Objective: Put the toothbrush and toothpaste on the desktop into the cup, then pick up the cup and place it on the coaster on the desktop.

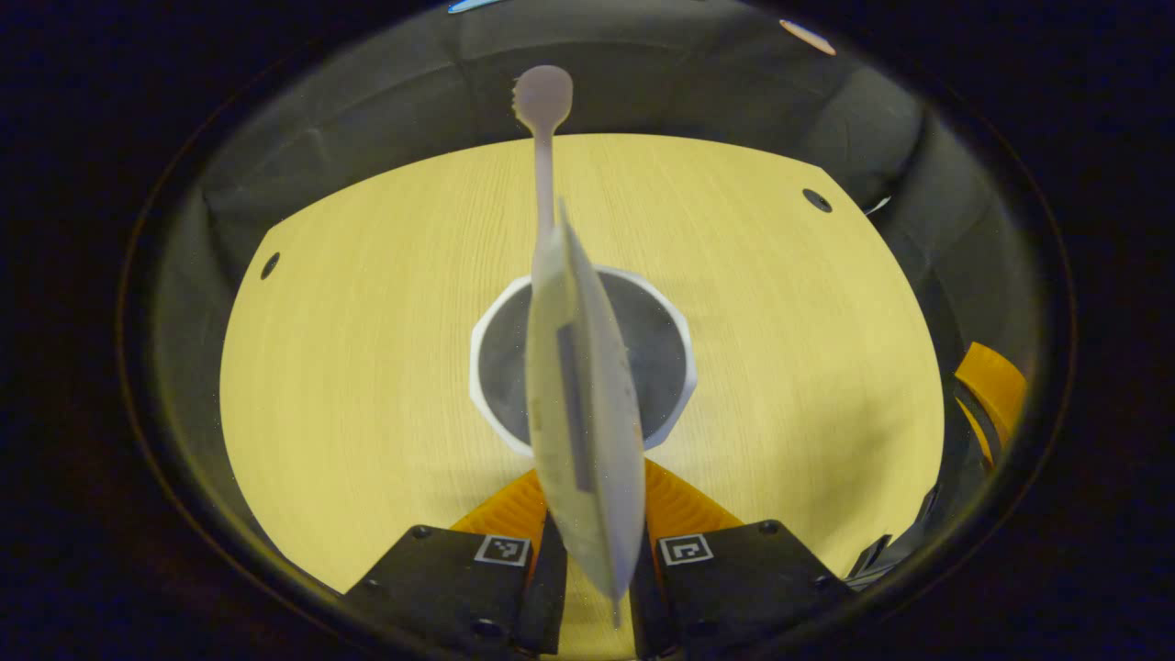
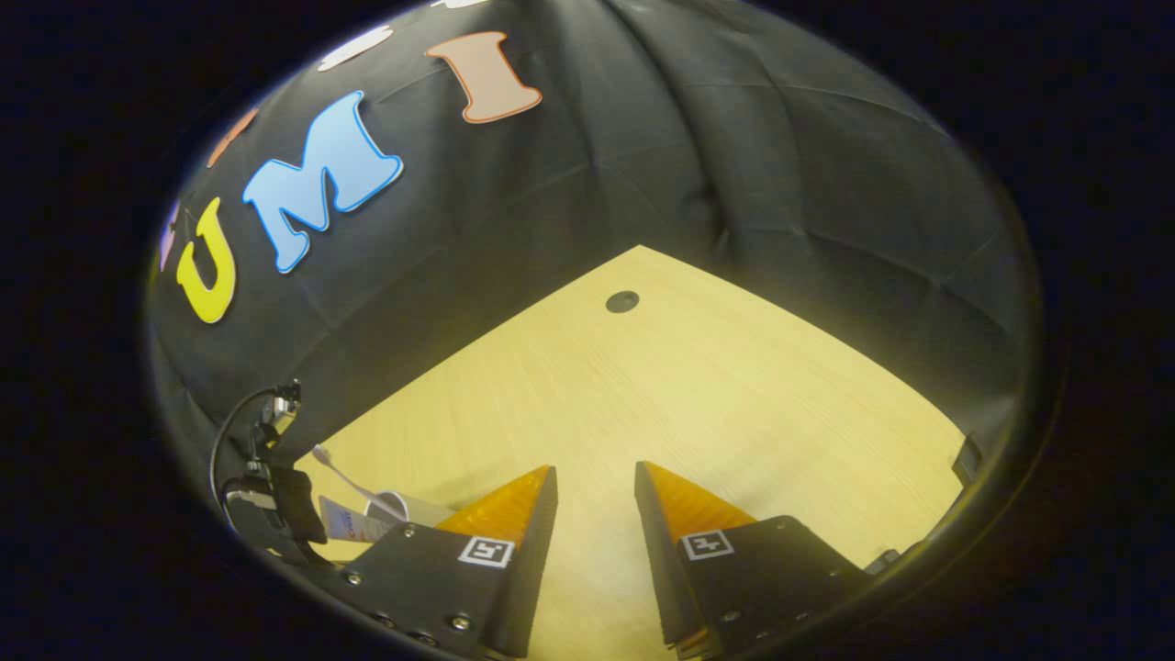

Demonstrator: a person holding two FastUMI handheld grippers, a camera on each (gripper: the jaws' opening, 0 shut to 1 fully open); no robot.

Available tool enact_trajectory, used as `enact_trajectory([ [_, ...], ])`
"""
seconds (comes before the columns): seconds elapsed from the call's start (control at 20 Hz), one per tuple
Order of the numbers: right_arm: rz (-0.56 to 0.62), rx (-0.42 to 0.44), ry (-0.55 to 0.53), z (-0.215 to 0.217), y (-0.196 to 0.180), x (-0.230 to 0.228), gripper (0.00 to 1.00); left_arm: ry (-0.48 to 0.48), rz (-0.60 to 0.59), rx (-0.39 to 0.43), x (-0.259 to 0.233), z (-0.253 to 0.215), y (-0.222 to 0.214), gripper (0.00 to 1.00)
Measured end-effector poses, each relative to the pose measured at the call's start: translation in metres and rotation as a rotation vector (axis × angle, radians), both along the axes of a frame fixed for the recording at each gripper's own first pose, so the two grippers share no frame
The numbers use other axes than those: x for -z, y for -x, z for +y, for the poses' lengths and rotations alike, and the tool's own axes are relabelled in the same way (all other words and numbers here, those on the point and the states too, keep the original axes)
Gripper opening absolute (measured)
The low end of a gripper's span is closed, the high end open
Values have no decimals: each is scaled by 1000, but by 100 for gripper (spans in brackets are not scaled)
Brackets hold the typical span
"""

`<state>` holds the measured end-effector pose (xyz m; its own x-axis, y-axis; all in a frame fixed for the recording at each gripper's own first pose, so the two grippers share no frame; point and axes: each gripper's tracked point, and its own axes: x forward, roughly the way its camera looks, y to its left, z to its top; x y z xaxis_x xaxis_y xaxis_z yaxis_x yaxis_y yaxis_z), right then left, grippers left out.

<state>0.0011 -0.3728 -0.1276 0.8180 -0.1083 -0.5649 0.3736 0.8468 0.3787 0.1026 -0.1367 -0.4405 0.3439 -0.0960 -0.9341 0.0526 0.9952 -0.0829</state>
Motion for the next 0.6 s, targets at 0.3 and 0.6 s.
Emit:
enact_trajectory([
  [0.3, -10, -15, -1, 4, 6, -4, 51, 8, -52, -5, -25, 3, 5, 37],
  [0.6, -35, -88, 18, 32, 13, -20, 52, 85, -141, -3, -77, 13, 34, 36],
])
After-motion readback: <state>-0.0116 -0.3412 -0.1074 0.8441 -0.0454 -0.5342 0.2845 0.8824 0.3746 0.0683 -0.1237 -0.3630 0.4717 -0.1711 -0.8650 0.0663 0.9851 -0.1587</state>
